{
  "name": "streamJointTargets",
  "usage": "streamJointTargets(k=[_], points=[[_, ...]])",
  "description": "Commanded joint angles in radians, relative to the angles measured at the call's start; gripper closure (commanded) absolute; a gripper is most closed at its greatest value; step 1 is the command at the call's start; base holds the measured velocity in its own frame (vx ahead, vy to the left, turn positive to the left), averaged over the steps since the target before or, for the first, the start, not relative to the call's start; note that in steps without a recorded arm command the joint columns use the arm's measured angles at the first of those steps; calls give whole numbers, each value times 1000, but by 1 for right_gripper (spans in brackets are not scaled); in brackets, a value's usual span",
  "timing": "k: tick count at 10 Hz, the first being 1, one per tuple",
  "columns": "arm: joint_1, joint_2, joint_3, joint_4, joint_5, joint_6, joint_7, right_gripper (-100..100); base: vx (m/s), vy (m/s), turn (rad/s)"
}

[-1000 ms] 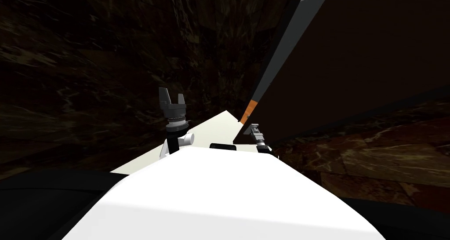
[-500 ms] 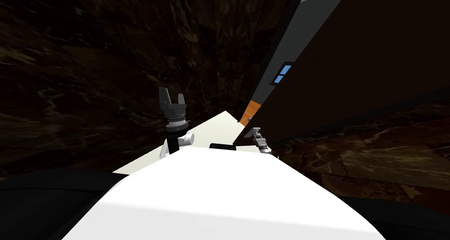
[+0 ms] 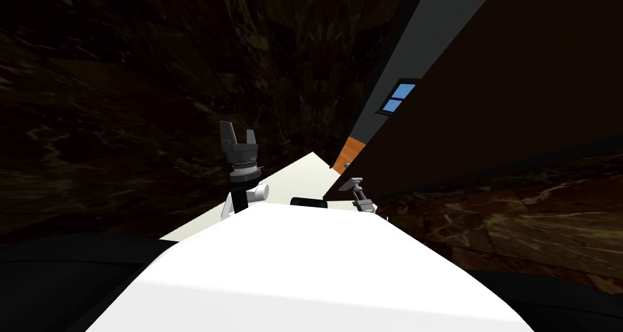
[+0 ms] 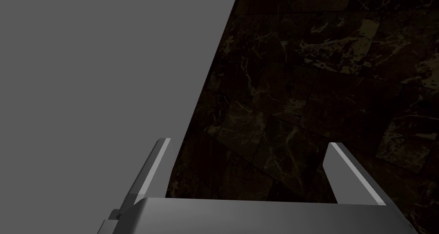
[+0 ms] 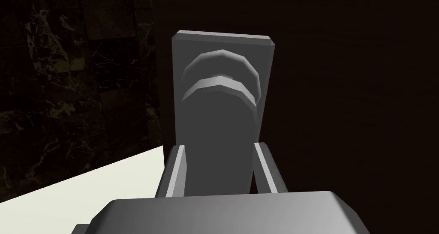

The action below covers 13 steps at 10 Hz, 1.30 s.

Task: Pull the door open

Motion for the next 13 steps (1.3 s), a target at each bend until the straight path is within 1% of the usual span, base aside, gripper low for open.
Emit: streamJointTargets(k=[1,2,3,4,5,6,7,8,9,10,13], points=[[16,-12,18,8,13,-50,-15,100,40,-36,-89],[27,-39,14,8,-19,-59,-41,-100,-52,48,47],[34,-50,14,7,-29,-69,-52,-100,-89,114,68],[48,-75,15,4,-50,-91,-74,-100,-121,134,44],[56,-88,15,3,-61,-102,-86,-100,-127,110,20],[69,-112,15,0,-81,-122,-107,-100,-137,89,24],[75,-122,15,-1,-90,-131,-117,-100,-143,68,9],[85,-138,16,-2,-104,-145,-131,-100,-115,34,6],[85,-133,13,-15,-99,-132,-113,-100,-47,10,-1],[77,-132,3,-9,-113,-126,-119,-100,117,25,89],[65,-129,-12,1,-131,-113,-123,-100,195,18,80]])
